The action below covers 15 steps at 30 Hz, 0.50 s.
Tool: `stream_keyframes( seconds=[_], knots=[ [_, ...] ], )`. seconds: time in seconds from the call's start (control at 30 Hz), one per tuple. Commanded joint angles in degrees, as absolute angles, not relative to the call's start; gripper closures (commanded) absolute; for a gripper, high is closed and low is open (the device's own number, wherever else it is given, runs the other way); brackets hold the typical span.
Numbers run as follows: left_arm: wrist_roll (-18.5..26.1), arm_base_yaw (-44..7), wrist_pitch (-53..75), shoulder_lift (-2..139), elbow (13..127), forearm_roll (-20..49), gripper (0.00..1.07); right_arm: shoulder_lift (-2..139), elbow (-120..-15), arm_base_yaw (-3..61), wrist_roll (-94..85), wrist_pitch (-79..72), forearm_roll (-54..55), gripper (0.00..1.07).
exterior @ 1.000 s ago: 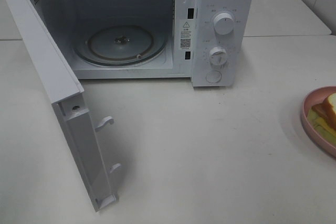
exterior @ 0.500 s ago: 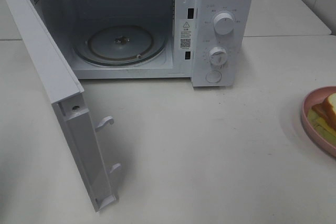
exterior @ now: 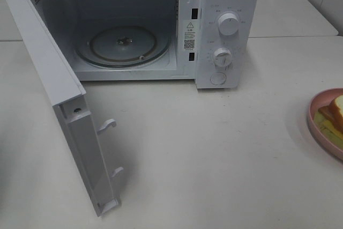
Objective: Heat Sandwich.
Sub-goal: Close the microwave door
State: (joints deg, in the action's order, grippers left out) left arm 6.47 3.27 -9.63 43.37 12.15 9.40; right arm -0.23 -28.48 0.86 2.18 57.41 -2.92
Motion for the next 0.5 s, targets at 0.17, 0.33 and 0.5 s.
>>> stream_keyframes(
  seconds=[0.17,0.33,0.5],
  knots=[
    [2.75,2.92,-24.52,54.89,11.97,2.58,1.07,-1.83,-28.48,0.52,1.95,57.07,-2.58,0.31],
    [-3.95,2.92,-29.74,61.02,11.97,-4.01,1.07,-1.83,-28.48,0.52,1.95,57.07,-2.58,0.31],
    [-8.37,1.95,-33.69,65.49,12.78,-10.31,1.07,-1.83,-28.48,0.52,1.95,57.07,-2.58,0.31]
  ],
)
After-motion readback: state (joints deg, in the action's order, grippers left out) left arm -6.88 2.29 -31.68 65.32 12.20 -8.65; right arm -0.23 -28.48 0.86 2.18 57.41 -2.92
